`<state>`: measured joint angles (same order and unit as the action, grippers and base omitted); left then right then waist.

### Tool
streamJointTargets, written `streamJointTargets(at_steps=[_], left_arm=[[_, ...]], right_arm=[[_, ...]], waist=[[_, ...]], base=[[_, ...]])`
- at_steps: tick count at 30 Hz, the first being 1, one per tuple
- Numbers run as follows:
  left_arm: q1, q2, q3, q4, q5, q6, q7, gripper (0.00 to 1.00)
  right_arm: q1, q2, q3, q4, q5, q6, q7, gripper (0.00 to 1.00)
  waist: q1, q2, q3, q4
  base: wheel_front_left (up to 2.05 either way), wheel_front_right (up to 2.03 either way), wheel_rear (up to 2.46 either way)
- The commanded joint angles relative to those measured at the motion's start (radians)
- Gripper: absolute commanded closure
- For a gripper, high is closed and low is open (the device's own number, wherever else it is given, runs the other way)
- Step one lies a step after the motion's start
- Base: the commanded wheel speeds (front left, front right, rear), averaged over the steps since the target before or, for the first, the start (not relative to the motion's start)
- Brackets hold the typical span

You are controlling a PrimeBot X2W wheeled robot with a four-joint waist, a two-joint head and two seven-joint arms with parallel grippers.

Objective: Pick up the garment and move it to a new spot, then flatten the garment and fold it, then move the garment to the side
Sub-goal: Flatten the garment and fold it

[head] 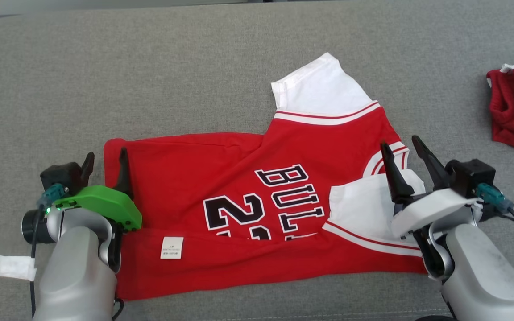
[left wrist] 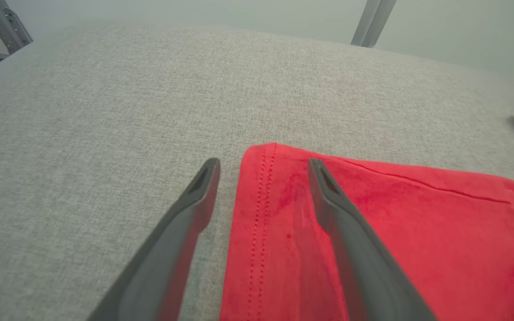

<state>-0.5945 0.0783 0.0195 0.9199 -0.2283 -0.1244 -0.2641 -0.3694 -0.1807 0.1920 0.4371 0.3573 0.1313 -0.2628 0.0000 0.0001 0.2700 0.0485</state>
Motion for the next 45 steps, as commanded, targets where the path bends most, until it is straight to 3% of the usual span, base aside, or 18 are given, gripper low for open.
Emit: streamJointTargets(at_steps=[1, 4, 8, 11, 12, 14, 15, 16, 32, 34, 35, 36, 45], left_arm=[[-0.029, 0.011, 0.003, 0.003, 0.000, -0.005, 0.001, 0.00], [-0.060, 0.014, 0.005, 0.020, 0.003, -0.005, 0.001, 0.00], [-0.093, 0.008, 0.004, 0.035, 0.005, -0.006, 0.001, 0.18], [-0.106, 0.003, 0.006, 0.047, 0.002, -0.006, 0.001, 0.25], [-0.108, 0.000, 0.005, 0.048, 0.000, -0.006, 0.001, 0.44], [-0.110, -0.006, 0.003, 0.049, -0.002, -0.007, 0.001, 0.61], [-0.112, -0.009, 0.001, 0.047, -0.002, -0.007, 0.001, 0.90], [-0.113, -0.012, -0.004, 0.043, 0.000, -0.006, 0.001, 1.00], [-0.170, -0.027, -0.164, -0.039, -0.097, -0.007, 0.001, 1.00], [-0.172, -0.027, -0.179, -0.041, -0.116, -0.007, 0.001, 1.00], [-0.172, -0.026, -0.184, -0.041, -0.123, -0.007, 0.001, 1.00], [-0.173, -0.026, -0.189, -0.041, -0.127, -0.007, 0.002, 1.00], [-0.154, -0.024, -0.167, -0.053, -0.113, -0.004, 0.001, 1.00]], right_arm=[[-0.028, -0.011, 0.005, 0.003, -0.001, -0.002, -0.002, 0.00], [-0.089, -0.017, 0.027, 0.028, -0.005, -0.001, -0.002, 0.00], [-0.201, -0.033, 0.065, 0.093, -0.019, -0.001, -0.002, 0.00], [-0.283, -0.035, 0.093, 0.159, -0.030, -0.001, 0.002, 0.00], [-0.312, -0.036, 0.097, 0.182, -0.029, -0.002, 0.004, 0.00], [-0.364, -0.037, 0.105, 0.237, -0.033, -0.002, 0.025, 0.00], [-0.391, -0.034, 0.108, 0.258, -0.031, -0.002, 0.029, 0.00], [-0.420, -0.032, 0.107, 0.282, -0.027, -0.002, 0.035, 0.00], [-0.748, -0.020, 0.152, 0.629, -0.087, -0.002, 0.169, 0.00], [-0.766, -0.011, 0.157, 0.663, -0.086, -0.002, 0.182, 0.31], [-0.773, -0.011, 0.159, 0.676, -0.086, -0.002, 0.178, 0.57], [-0.777, -0.009, 0.164, 0.689, -0.088, -0.002, 0.179, 1.00], [-0.823, -0.040, 0.146, 0.747, -0.106, -0.002, 0.050, 1.00]], waist=[[0.0000, -0.0001, 0.044, -0.013], [0.0000, -0.0001, 0.076, -0.010], [0.0000, -0.0001, 0.106, 0.003], [0.0000, -0.0001, 0.120, 0.015], [0.0000, -0.0001, 0.124, 0.020], [0.0000, -0.0001, 0.130, 0.029], [0.0000, -0.0001, 0.133, 0.035], [0.0000, -0.0001, 0.138, 0.041], [0.0000, -0.0001, 0.234, 0.133], [0.0000, -0.0001, 0.237, 0.140], [0.0000, -0.0001, 0.238, 0.142], [0.0000, -0.0001, 0.239, 0.144], [0.0000, -0.0001, 0.215, 0.132]], base=[[0.00, 0.00, 0.00], [0.00, 0.00, 0.00], [0.00, 0.00, 0.00], [0.00, 0.00, 0.00], [0.00, 0.00, 0.00], [0.00, 0.00, 0.00], [0.00, 0.00, 0.00], [0.00, 0.00, 0.00], [0.00, 0.00, 0.00], [0.00, 0.00, 0.00], [0.00, 0.00, 0.00], [0.00, 0.00, 0.00], [0.00, 0.00, 0.00]])
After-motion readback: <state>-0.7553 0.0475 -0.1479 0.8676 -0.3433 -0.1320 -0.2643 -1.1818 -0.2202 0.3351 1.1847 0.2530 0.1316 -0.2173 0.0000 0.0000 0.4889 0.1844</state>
